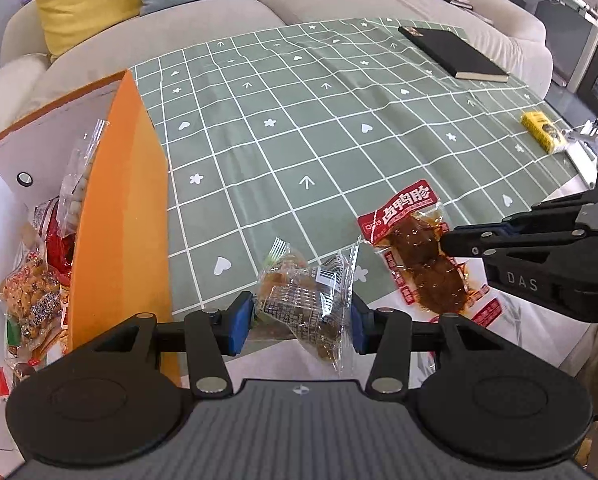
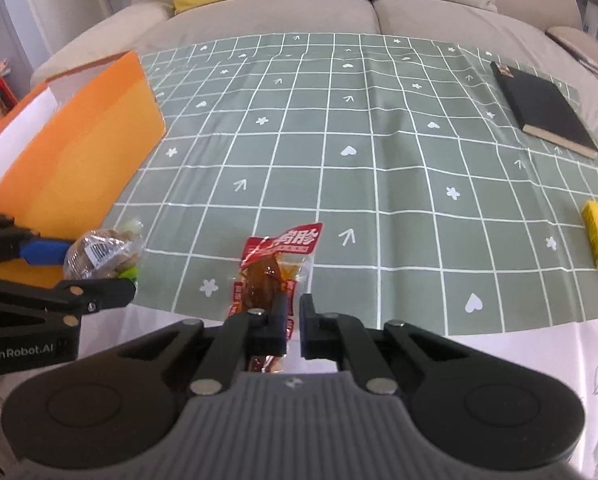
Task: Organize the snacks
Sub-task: 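Lift the silver packet with the left tool while the right tool lifts the red packet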
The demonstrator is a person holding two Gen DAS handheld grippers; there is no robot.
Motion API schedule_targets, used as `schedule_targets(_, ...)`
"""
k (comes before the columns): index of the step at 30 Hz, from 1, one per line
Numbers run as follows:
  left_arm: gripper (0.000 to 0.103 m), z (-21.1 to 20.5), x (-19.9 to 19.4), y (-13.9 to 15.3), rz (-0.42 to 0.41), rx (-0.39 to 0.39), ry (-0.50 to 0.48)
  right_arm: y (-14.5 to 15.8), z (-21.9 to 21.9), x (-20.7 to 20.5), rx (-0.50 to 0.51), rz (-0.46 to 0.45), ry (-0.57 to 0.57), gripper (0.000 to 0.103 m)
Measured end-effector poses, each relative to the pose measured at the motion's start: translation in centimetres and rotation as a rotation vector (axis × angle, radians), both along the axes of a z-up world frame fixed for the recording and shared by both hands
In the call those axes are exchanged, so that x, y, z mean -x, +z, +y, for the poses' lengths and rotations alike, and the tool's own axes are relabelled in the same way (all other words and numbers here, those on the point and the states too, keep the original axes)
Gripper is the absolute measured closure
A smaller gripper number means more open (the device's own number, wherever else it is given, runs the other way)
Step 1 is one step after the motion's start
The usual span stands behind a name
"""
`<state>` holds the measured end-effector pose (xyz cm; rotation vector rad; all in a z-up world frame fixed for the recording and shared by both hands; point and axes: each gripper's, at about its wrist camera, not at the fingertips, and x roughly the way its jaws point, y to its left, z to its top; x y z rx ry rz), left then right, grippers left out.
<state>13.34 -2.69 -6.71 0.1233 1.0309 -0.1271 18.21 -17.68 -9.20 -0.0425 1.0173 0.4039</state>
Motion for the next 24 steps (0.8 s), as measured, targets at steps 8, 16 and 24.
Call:
schedule_targets(8,0.049,0.2,0.2,0.0,0.024,0.012,0.021,-1.1,-0.3,-0.7,-0.054,0.070,-0.038,0.049)
schedule_targets(16,0.049,0.5,0.1,-0.3,0.051,-0.015,0.044,-2.2,2.3,-0.7,0.007,0.026,0.005,0.032)
schedule_targets(24,0.049,0.7,0.2,-0.3,0.056,-0.020,0.042,-2.7,3.8,0.1,0.094,-0.063,0.062,0.056)
